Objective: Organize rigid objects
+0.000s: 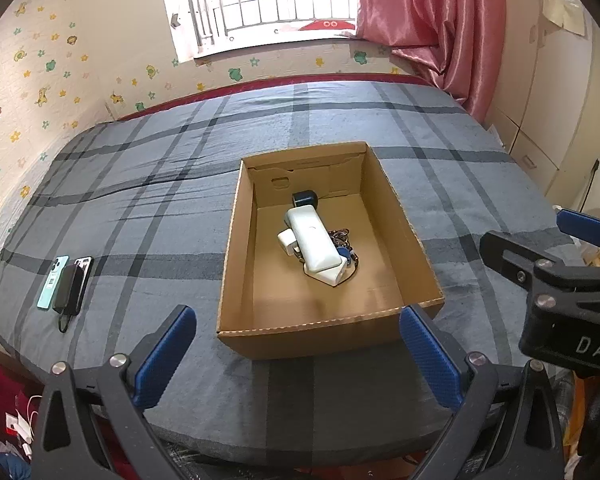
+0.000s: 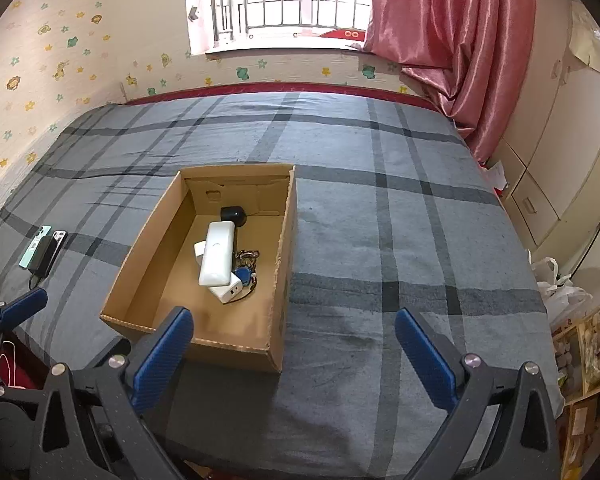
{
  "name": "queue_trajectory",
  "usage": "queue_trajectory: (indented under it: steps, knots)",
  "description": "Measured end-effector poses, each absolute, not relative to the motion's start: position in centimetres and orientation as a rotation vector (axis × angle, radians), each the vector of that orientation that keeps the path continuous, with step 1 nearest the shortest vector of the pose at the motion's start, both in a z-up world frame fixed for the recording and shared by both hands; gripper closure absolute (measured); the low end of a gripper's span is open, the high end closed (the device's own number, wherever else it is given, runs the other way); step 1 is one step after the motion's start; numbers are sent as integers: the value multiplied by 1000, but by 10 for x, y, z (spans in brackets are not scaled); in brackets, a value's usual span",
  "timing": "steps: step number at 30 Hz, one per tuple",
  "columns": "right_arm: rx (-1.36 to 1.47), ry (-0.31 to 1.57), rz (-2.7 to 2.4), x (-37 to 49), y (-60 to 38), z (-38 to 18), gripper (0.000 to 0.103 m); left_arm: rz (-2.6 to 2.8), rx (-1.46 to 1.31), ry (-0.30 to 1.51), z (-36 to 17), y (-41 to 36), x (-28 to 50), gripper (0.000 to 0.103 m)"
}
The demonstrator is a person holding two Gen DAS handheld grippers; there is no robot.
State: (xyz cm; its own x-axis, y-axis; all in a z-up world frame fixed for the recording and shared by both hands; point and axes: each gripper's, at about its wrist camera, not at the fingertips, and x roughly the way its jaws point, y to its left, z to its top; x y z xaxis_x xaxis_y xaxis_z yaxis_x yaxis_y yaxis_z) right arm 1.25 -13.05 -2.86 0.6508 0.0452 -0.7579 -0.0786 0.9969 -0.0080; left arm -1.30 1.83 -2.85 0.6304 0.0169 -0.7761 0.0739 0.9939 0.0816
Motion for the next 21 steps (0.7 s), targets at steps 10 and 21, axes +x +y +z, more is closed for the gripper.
queue_trajectory:
  steps: [10,21]
  knots:
    - [-42,858,70,12,-130,-27,0,-34,111,883,-25,18,-15,0]
    - [-40,857,76,11,-131,-26,0,-31,112,875,-23,17,-15,0]
